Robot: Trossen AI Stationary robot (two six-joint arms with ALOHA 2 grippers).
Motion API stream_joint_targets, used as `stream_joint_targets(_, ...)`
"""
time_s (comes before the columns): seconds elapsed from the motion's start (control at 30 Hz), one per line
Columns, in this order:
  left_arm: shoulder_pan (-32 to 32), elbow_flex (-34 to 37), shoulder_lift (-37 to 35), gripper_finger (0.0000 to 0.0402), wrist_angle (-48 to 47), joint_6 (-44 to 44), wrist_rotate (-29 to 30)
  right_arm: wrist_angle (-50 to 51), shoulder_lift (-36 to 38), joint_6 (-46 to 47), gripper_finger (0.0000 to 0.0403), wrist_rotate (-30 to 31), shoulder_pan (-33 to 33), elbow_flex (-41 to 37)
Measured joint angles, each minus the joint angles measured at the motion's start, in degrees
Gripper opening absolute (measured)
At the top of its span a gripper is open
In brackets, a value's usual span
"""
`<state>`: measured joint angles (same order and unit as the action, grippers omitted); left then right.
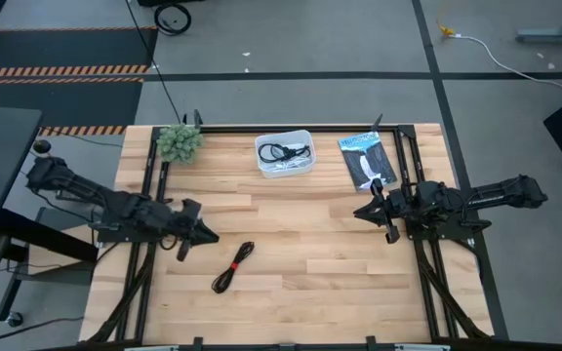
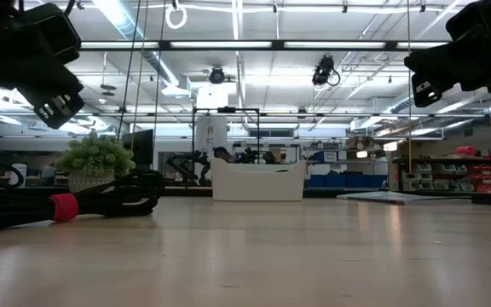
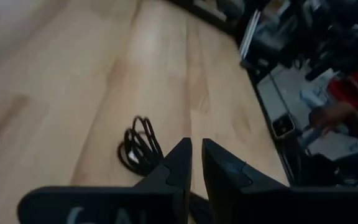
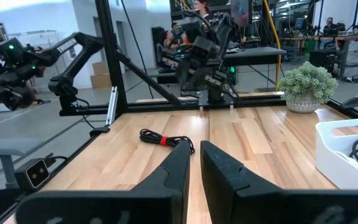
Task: Pick and place USB-C Cables
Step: Put the black charger cable into the white bin
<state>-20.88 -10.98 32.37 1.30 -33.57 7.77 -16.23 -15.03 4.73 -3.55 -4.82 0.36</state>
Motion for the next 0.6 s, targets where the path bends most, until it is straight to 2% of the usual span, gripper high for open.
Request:
stream_joint_targets(0.27,-5.1,-8.3,13.7,0.0043,-3.4,-6.2,-0.3,0.0,0.0,0.0,0.0045,0.0,0.0,0.0)
stream_joint_targets(0.6,-15.4,-25.6,31.5,0.0043,-20.7,-17.1,9.3,0.0,0.0,0.0,0.0045,0.0,0.0,0.0)
